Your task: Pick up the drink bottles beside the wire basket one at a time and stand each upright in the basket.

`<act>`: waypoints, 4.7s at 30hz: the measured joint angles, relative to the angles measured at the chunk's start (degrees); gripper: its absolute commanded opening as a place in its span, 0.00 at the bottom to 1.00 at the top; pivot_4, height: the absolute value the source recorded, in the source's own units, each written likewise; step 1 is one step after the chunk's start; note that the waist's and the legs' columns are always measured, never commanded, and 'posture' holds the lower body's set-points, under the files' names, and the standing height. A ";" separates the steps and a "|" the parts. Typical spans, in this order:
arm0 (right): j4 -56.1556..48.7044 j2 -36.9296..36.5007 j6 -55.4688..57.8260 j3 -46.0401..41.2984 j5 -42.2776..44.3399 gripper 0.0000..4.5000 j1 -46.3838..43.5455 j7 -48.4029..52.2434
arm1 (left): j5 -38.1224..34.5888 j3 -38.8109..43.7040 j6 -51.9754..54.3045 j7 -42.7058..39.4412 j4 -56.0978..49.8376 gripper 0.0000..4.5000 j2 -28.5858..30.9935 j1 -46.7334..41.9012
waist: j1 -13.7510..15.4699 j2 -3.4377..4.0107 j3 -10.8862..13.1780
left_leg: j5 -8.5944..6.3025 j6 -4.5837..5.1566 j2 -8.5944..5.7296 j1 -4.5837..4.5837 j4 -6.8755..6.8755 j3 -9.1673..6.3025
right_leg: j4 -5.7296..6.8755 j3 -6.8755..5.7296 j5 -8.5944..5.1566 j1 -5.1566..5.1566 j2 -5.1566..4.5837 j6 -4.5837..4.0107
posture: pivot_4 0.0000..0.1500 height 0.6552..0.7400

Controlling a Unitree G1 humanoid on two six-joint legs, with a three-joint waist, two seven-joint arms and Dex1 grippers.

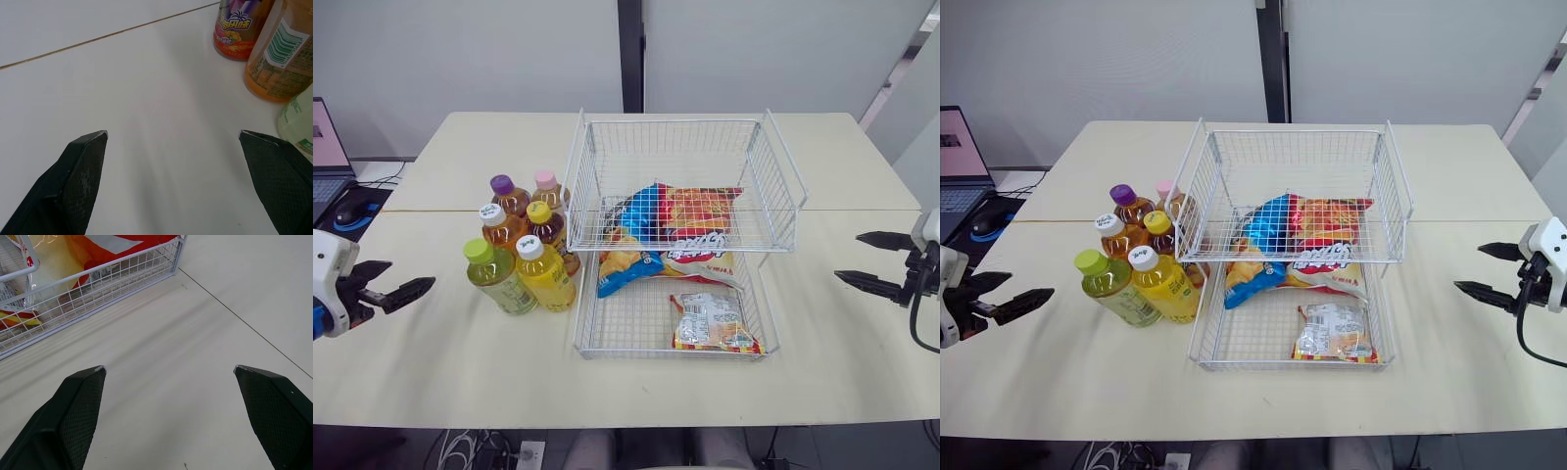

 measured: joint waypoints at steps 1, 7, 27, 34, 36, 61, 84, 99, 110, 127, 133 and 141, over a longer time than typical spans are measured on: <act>0.00 0.00 0.00 0.00 0.00 1.00 0.00 0.00 | 0.00 0.00 0.01 -0.01 0.00 0.99 0.00 0.00 | 0.00 0.00 0.00 | 0.00 0.00 0.00 0.00 0.00 0.00 | 0.00 0.00 0.00 0.00 0.00 0.00 | 1.00 1.00; 0.07 -0.15 0.02 0.00 -0.39 1.00 0.61 -0.13 | -0.19 0.00 0.74 -1.00 -0.28 0.99 0.66 0.61 | 0.01 0.00 0.00 | 0.00 0.00 0.00 0.00 0.00 0.00 | 0.00 0.01 0.00 0.00 0.00 0.00 | 1.00 1.00; 0.05 -0.15 0.51 -0.49 0.13 1.00 0.91 -2.43 | -2.35 0.28 1.74 -4.65 0.24 0.99 0.66 0.38 | 0.00 0.00 0.00 | 0.00 0.00 0.00 0.00 0.00 0.01 | 0.00 0.00 0.00 0.00 0.00 0.00 | 1.00 1.00; 0.00 -0.23 1.23 -2.98 0.35 1.00 3.38 -1.70 | -4.41 1.00 1.87 -5.54 -0.10 0.99 0.65 1.05 | 0.01 0.00 0.00 | 0.00 0.00 0.00 0.00 0.00 -0.01 | 0.00 0.00 0.00 0.02 0.00 0.00 | 1.00 1.00; -0.16 -0.21 1.22 -3.73 0.34 1.00 4.40 -1.98 | -4.53 1.09 1.85 -5.51 -0.18 0.99 0.64 1.51 | 0.01 0.00 0.00 | 0.00 0.00 0.00 0.01 0.00 0.01 | 0.00 0.01 0.00 0.01 0.00 0.00 | 1.00 1.00; -31.64 -1.72 30.73 1.64 38.85 1.00 -30.94 -9.42 | -6.94 3.90 4.04 -4.35 -5.01 0.99 -0.85 5.42 | -0.05 0.04 0.04 | -0.01 0.01 0.03 -0.22 -0.03 -0.08 | -0.05 0.08 0.00 -0.25 -0.10 -0.04 | 1.00 1.00; -32.44 8.20 32.62 20.34 31.23 1.00 -39.59 1.26 | -24.80 12.04 19.08 5.20 -30.01 0.99 -5.33 3.87 | 0.22 -0.04 0.04 | 0.00 0.00 0.00 -0.26 0.00 -0.22 | -0.02 -0.05 0.01 -0.27 -0.07 -0.08 | 1.00 1.00; -32.98 9.43 33.25 19.45 31.86 1.00 -39.50 0.68 | -16.59 2.70 5.94 12.44 -32.04 0.99 -13.34 2.48 | 0.16 -0.06 0.04 | 0.00 0.00 0.01 -0.25 0.01 -0.10 | -0.01 -0.04 0.02 -0.28 -0.04 -0.07 | 1.00 1.00; -32.95 10.46 34.04 19.02 32.20 1.00 -39.48 0.03 | -19.11 1.93 7.59 13.55 -32.06 0.99 -14.22 3.65 | 0.14 -0.06 0.05 | 0.00 0.00 0.00 -0.25 0.01 -0.11 | -0.01 -0.07 0.02 -0.29 -0.04 -0.07 | 1.00 1.00; -33.80 10.72 34.32 17.34 33.95 1.00 -38.58 -0.33 | -19.26 -0.07 7.75 13.00 -31.94 0.31 -13.98 2.28 | 0.13 -0.06 0.05 | 0.00 0.00 0.00 -0.24 0.00 -0.10 | -0.01 -0.06 0.02 -0.28 -0.03 -0.07 | 1.00 1.00; -33.46 10.70 34.03 17.26 33.89 1.00 -38.58 -0.12 | -21.87 2.41 10.68 12.45 -32.16 0.31 -11.50 3.35 | 0.05 -0.10 0.08 | 0.00 0.00 0.01 -0.26 0.00 -0.10 | -0.01 -0.06 0.02 -0.32 -0.02 -0.07 | 1.00 1.00; -31.65 10.74 33.33 17.23 33.01 1.00 -39.06 0.37 | -26.17 11.64 16.42 8.36 -32.37 0.31 -2.16 4.94 | 0.04 -0.17 0.13 | 0.00 0.00 0.01 -0.27 -0.03 -0.10 | -0.03 -0.07 0.01 -0.35 -0.02 -0.08 | 1.00 1.00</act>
